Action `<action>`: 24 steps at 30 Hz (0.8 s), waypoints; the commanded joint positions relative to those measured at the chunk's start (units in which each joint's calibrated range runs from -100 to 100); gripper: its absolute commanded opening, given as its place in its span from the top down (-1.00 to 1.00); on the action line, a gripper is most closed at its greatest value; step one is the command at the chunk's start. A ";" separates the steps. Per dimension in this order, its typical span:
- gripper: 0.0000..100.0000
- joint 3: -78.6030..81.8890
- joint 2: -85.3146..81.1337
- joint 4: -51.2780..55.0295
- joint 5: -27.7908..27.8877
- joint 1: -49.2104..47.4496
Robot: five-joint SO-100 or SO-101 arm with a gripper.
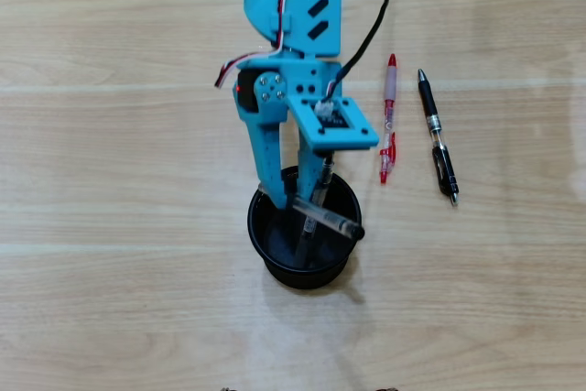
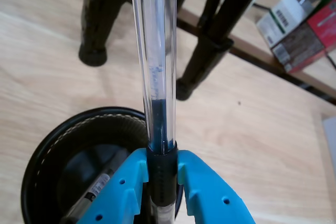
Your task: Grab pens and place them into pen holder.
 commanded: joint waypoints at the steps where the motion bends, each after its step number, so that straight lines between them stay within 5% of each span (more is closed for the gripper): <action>1: 0.96 -3.89 1.81 -3.96 -0.71 0.76; 24: 0.78 -1.54 4.85 -7.66 -0.50 -0.45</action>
